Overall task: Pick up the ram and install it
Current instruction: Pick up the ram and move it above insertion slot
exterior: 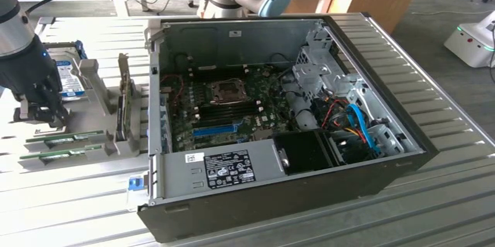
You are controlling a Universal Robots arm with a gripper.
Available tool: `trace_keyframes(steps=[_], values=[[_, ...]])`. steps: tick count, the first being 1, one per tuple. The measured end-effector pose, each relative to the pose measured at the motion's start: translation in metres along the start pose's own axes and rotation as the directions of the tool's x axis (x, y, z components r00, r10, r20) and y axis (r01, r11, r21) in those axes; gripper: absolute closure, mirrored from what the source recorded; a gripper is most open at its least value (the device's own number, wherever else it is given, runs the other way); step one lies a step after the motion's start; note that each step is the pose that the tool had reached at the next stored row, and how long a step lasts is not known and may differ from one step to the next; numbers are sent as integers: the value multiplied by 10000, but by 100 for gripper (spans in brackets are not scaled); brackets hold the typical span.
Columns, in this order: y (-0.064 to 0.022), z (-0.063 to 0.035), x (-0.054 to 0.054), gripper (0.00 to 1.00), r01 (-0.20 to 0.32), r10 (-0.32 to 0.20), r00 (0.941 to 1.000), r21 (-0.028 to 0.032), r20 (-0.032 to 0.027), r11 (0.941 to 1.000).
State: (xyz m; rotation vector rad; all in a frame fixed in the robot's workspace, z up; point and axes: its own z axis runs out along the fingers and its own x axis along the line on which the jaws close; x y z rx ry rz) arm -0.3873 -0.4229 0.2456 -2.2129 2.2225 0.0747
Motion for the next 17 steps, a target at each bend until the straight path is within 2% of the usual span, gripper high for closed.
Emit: trace_keyframes(steps=[8,17], values=[[-1,2,15,70,2,-2,10000,3,2,10000],[-1,-2,113,70,0,0,10000,3,2,10000]])
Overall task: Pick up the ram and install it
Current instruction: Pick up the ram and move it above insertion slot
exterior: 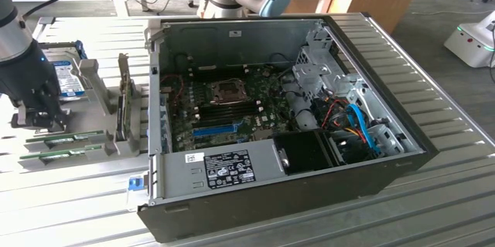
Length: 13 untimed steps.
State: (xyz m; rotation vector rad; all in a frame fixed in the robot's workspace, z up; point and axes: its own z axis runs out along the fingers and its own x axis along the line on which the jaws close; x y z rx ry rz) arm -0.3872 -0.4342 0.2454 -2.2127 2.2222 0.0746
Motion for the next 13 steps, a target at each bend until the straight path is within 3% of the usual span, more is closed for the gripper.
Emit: trace_keyframes(steps=[13], values=[[-1,-7,174,70,0,0,10000,-1,0,10000]])
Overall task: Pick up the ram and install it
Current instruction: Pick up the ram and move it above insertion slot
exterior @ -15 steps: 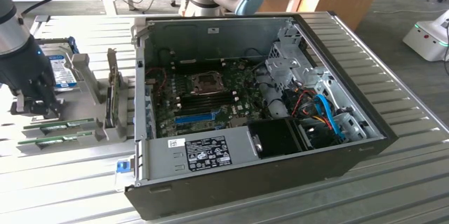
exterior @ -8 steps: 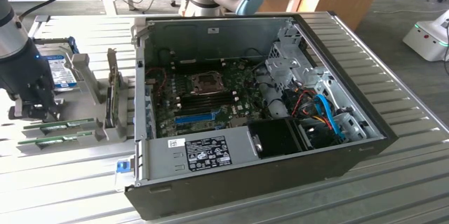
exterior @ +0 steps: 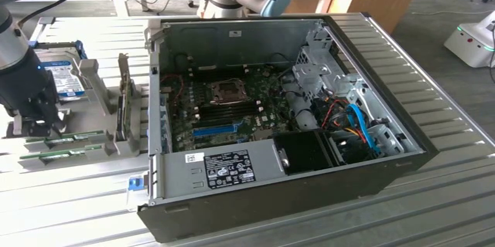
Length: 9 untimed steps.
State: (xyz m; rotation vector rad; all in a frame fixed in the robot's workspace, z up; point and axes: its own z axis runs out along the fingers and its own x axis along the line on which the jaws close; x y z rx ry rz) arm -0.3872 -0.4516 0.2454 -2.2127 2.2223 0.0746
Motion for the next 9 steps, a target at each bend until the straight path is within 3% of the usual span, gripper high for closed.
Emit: trace_keyframes(steps=[9], values=[[0,-3,97,70,0,0,10000,0,0,10000]])
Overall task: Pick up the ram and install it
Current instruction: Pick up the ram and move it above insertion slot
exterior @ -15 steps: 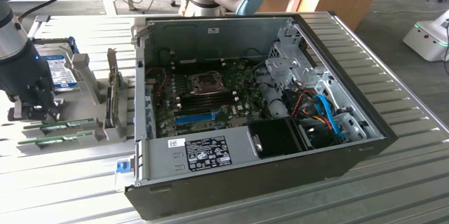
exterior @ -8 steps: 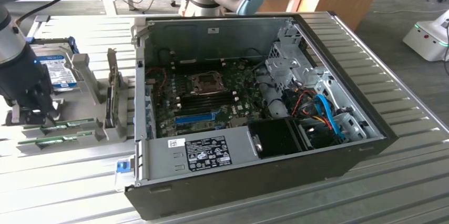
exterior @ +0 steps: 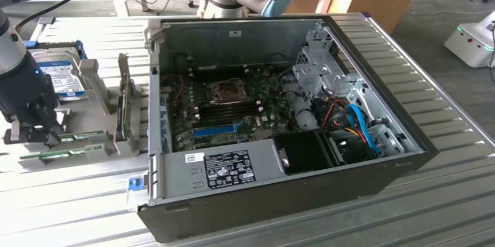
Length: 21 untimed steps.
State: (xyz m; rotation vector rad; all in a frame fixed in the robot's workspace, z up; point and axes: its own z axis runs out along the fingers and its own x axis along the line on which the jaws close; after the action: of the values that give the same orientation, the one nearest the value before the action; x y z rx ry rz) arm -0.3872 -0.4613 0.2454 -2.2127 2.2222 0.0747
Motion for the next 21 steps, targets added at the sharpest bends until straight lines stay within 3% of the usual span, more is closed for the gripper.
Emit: trace_keyframes(steps=[8,21], values=[[0,19,3,70,0,0,10000,1,0,10000],[-6,204,11,70,0,0,10000,1,1,10000]])
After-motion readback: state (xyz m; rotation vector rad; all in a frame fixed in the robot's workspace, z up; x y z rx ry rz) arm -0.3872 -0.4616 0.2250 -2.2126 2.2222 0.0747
